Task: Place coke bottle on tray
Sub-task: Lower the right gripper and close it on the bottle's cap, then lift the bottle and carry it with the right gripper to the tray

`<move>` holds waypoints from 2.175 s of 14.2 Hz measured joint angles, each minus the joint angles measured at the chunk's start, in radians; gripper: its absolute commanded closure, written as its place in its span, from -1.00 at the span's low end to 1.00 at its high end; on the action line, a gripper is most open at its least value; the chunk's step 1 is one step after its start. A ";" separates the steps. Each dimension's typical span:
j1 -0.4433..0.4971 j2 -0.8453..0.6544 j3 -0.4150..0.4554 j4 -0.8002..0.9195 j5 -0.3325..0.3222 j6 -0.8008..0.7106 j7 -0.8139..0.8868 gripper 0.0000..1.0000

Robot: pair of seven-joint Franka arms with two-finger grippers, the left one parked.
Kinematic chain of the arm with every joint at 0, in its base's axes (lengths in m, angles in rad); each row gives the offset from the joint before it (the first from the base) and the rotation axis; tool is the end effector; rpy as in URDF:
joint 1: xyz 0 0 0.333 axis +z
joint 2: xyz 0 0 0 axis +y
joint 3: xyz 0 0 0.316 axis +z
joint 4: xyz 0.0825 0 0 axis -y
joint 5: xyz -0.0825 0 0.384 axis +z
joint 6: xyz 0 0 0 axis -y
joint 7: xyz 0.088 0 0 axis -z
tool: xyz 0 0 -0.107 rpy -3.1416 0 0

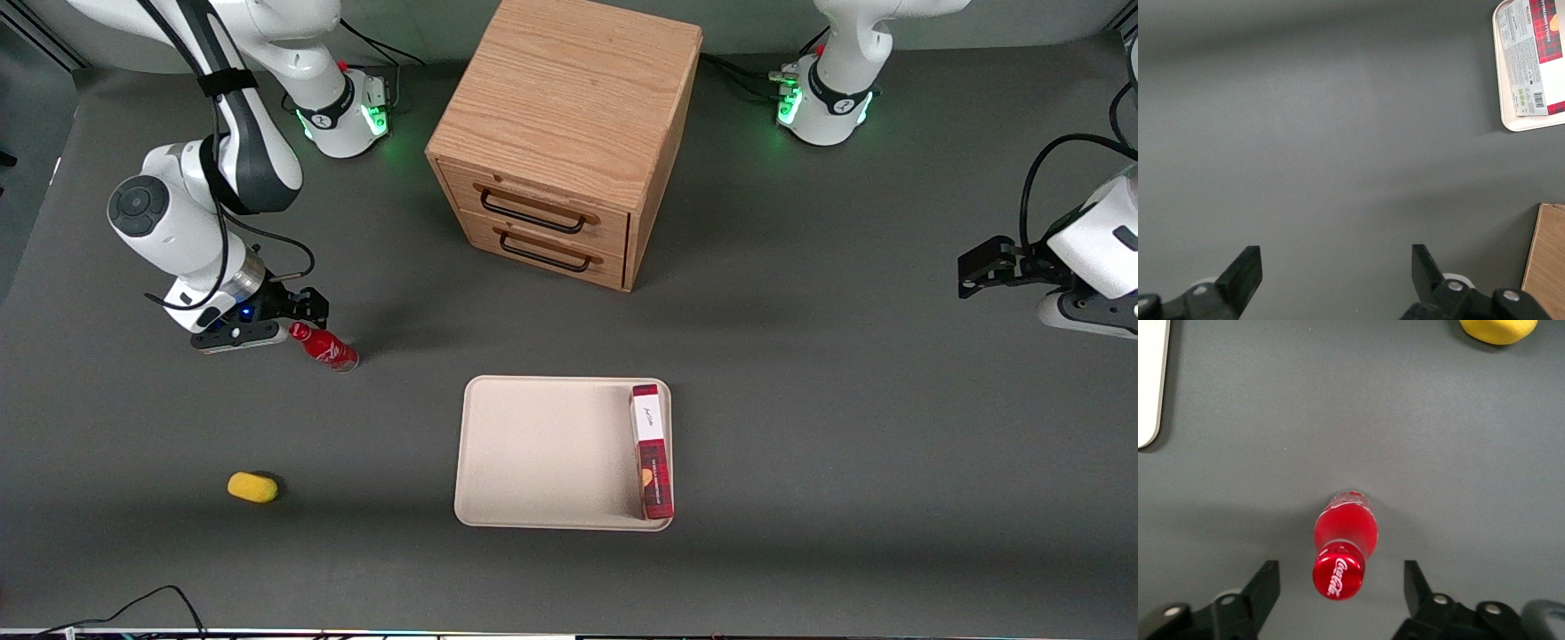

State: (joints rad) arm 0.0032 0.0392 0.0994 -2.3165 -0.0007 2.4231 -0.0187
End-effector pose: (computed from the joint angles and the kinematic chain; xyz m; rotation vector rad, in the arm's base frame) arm 0.5171 0.0532 0.3318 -3.1278 -0.1904 -0.1056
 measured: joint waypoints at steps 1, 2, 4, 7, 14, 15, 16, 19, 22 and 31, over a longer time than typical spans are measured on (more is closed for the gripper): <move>0.000 0.001 0.000 0.000 0.000 0.002 0.000 0.56; 0.000 0.001 0.000 0.000 0.000 0.003 0.000 0.80; 0.000 0.002 0.000 0.000 0.000 0.004 0.000 1.00; 0.000 0.001 0.000 0.001 0.000 0.005 0.000 1.00; 0.001 -0.065 0.002 0.424 0.000 -0.604 0.007 1.00; 0.001 -0.071 0.002 0.508 0.000 -0.699 0.008 1.00; 0.001 -0.075 0.002 0.578 0.001 -0.773 0.008 1.00; 0.002 -0.072 0.005 0.725 0.001 -0.877 0.023 1.00; 0.021 0.003 0.015 0.833 0.001 -0.891 0.071 1.00; 0.270 0.474 0.026 1.056 0.000 -0.546 0.216 1.00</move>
State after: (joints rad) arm 0.2736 0.5134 0.1251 -1.2603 -0.0006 1.8773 0.1972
